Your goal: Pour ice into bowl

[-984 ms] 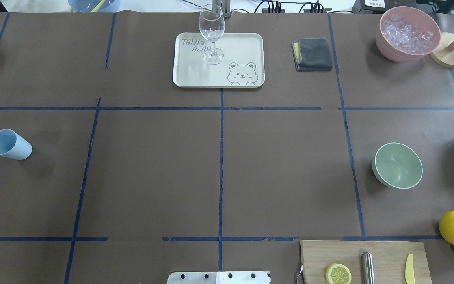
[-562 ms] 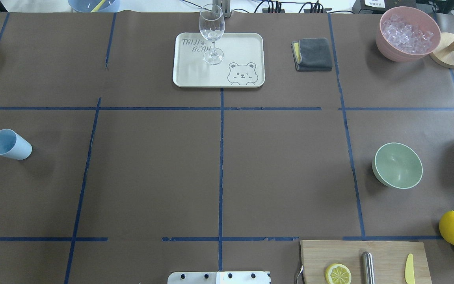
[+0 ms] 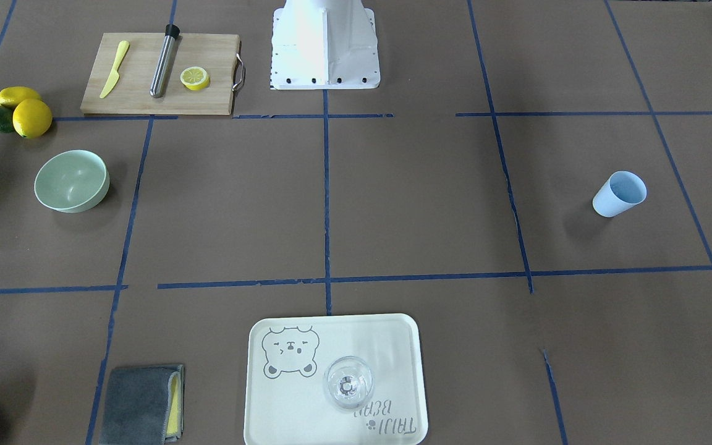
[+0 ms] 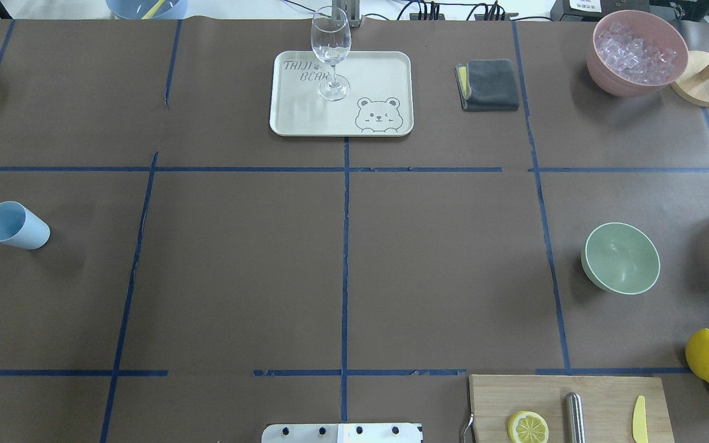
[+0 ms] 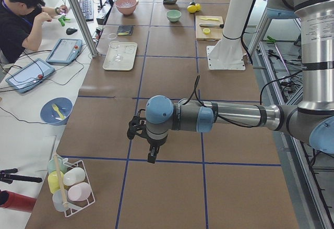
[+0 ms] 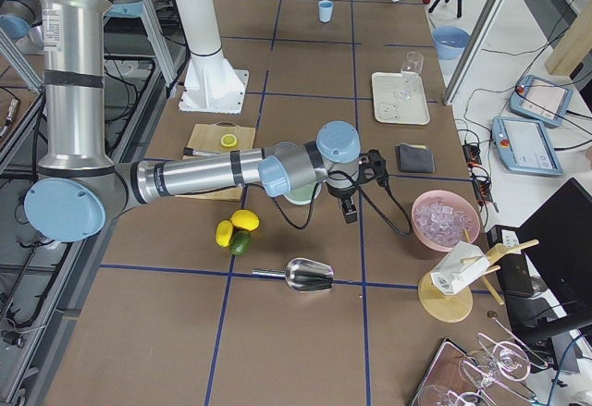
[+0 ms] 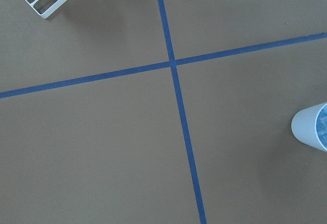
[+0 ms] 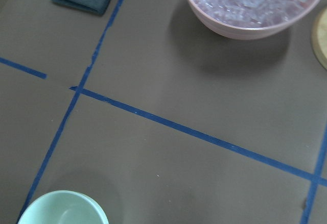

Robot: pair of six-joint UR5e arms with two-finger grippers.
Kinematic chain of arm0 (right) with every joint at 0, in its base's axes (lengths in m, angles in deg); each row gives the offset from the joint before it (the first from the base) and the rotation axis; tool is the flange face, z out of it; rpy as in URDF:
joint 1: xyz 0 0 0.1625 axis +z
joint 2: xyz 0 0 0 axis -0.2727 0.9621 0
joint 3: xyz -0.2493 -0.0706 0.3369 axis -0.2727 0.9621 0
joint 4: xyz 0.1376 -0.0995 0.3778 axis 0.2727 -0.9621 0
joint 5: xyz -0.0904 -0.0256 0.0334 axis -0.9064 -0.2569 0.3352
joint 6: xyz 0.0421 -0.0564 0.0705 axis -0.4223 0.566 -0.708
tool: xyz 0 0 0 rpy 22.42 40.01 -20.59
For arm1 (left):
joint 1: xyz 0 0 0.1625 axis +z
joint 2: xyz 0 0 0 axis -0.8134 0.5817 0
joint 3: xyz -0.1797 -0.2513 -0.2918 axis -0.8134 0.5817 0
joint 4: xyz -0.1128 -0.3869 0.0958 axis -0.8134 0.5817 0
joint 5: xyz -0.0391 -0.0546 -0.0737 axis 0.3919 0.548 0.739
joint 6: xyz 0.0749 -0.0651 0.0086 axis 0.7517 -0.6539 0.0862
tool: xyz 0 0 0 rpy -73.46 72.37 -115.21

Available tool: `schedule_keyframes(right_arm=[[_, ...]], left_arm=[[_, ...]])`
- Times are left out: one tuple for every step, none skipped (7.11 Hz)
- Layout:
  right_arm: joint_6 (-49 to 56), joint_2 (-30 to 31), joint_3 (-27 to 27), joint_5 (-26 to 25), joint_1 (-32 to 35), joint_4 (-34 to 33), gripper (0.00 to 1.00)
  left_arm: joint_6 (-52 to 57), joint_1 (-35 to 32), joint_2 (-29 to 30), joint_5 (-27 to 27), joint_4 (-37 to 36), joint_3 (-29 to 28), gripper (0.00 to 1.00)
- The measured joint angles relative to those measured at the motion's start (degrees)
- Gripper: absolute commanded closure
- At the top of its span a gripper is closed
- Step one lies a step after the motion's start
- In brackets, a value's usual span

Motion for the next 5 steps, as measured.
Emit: schedule_keyframes(right_arm=[[-2.1, 0.0, 0.6, -1.4, -4.3, 4.7, 0.00], [-5.1, 0.3, 1.2, -2.4, -8.5, 7.1, 0.00], [-7.8, 0.8, 1.6, -3.6, -12.0, 8.3, 0.00], [-9.1, 1.5, 1.8, -4.4, -14.4, 8.9, 0.00], [-9.5, 2.4, 2.0, -4.8, -16.5, 9.2, 0.00]], left_arm=[[0.0, 0.0, 0.0, 0.0, 0.0, 0.0, 0.00], [-0.1, 0.1, 0.1, 0.0, 0.1, 0.0, 0.00], [-0.1, 0.1, 0.1, 0.0, 0.3, 0.0, 0.00], [0.0, 0.1, 0.1, 0.0, 0.4, 0.0, 0.00], [0.0, 0.1, 0.1, 0.0, 0.5, -0.1, 0.00]])
